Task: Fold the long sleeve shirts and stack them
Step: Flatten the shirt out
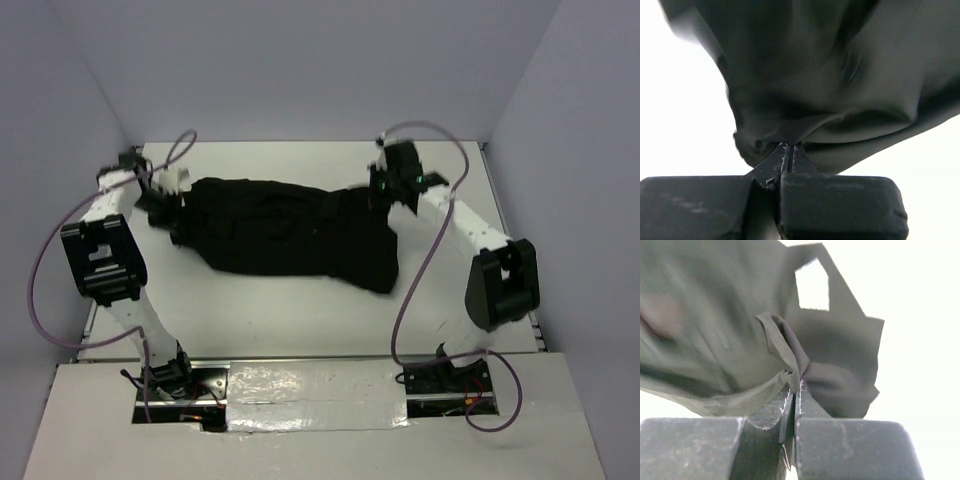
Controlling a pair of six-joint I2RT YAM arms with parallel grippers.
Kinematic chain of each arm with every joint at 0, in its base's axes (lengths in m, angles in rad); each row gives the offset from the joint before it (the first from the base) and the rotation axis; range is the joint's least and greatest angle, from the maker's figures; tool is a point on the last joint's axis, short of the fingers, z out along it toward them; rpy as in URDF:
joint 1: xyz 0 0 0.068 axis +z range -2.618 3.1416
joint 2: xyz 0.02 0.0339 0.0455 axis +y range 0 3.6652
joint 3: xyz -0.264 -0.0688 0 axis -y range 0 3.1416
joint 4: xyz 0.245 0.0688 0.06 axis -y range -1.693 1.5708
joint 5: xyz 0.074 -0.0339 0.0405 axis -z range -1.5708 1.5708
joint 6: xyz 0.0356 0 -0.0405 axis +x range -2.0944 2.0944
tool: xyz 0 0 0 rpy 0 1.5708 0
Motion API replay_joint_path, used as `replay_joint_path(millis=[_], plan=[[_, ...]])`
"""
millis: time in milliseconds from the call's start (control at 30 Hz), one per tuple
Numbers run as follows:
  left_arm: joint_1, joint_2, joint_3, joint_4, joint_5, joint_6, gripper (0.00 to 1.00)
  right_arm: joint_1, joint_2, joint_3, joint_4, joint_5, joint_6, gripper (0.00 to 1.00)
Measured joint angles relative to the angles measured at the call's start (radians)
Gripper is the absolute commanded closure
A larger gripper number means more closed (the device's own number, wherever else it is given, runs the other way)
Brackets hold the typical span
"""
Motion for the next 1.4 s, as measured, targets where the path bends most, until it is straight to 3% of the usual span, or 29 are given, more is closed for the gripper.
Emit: replay_joint_path(millis=[100, 233, 267, 367, 433, 500, 567, 733, 933, 1033, 1100, 1133, 1167, 1200, 1233, 1267, 1300, 1333, 1367, 1400], plan=[[-0.046, 0.135, 0.406, -0.02, 0.01, -0.043, 1.0, -0.071, 0.148, 0.412, -0.067, -0.019, -0.025, 1.0], [-0.106, 0.356, 1.049, 0.11, 0.027, -0.168, 1.0, -0.214, 0.372, 1.043, -0.095, -0.082, 0.027, 1.0], [-0.117, 0.354, 1.089, 0.205, 0.034, -0.207, 1.0, -0.256, 0.394, 1.138, -0.081, -0.106, 0.055, 1.0], [-0.134, 0.17, 0.902, 0.477, 0.074, -0.319, 1.0, -0.364, 0.342, 1.175, 0.02, -0.182, 0.158, 1.0], [-0.143, 0.104, 0.888, 0.564, 0.105, -0.357, 1.0, -0.397, 0.256, 1.091, 0.111, -0.205, 0.205, 1.0], [-0.145, 0.119, 1.007, 0.638, 0.126, -0.397, 1.0, -0.396, 0.187, 1.026, 0.191, -0.227, 0.227, 1.0], [-0.14, 0.114, 1.024, 0.718, 0.148, -0.418, 1.0, -0.386, 0.139, 0.985, 0.252, -0.251, 0.232, 1.0], [-0.137, 0.044, 0.786, 0.798, 0.233, -0.413, 1.0, -0.371, -0.011, 0.748, 0.332, -0.293, 0.181, 1.0], [-0.139, -0.006, 0.467, 0.55, 0.241, -0.217, 1.0, -0.331, -0.381, 0.062, 0.352, -0.23, 0.079, 1.0], [-0.138, -0.056, 0.298, 0.381, 0.183, -0.089, 0.97, -0.19, -0.607, -0.266, 0.316, -0.139, 0.056, 1.0], [-0.138, -0.092, 0.183, 0.271, 0.12, -0.012, 0.89, -0.063, -0.755, -0.454, 0.291, -0.09, 0.077, 1.0], [-0.138, -0.106, 0.126, 0.226, 0.09, 0.018, 0.83, -0.002, -0.825, -0.537, 0.266, -0.075, 0.103, 0.87], [-0.138, -0.118, 0.063, 0.181, 0.053, 0.05, 0.69, 0.052, -0.883, -0.61, 0.243, -0.051, 0.14, 0.76], [-0.138, -0.119, 0.021, 0.146, 0.029, 0.071, 0.63, 0.09, -0.922, -0.669, 0.215, -0.027, 0.177, 0.53], [-0.138, -0.119, -0.025, 0.119, 0.005, 0.089, 0.57, 0.121, -0.967, -0.724, 0.186, -0.01, 0.224, 0.47], [-0.136, -0.117, -0.074, 0.087, -0.021, 0.107, 0.37, 0.148, -0.996, -0.771, 0.158, 0.002, 0.257, 0.39], [-0.134, -0.113, -0.111, 0.06, -0.04, 0.121, 0.32, 0.171, -1.019, -0.808, 0.127, 0.005, 0.289, 0.19], [-0.129, -0.108, -0.144, 0.029, -0.053, 0.13, 0.25, 0.189, -1.036, -0.838, 0.096, 0.003, 0.329, 0.16], [-0.12, -0.103, -0.166, 0.007, -0.063, 0.134, 0.01, 0.204, -1.047, -0.855, 0.069, 0.002, 0.351, 0.12], [-0.107, -0.096, -0.174, -0.016, -0.068, 0.141, 0.01, 0.214, -1.052, -0.858, 0.037, 0.001, 0.37, 0.07]])
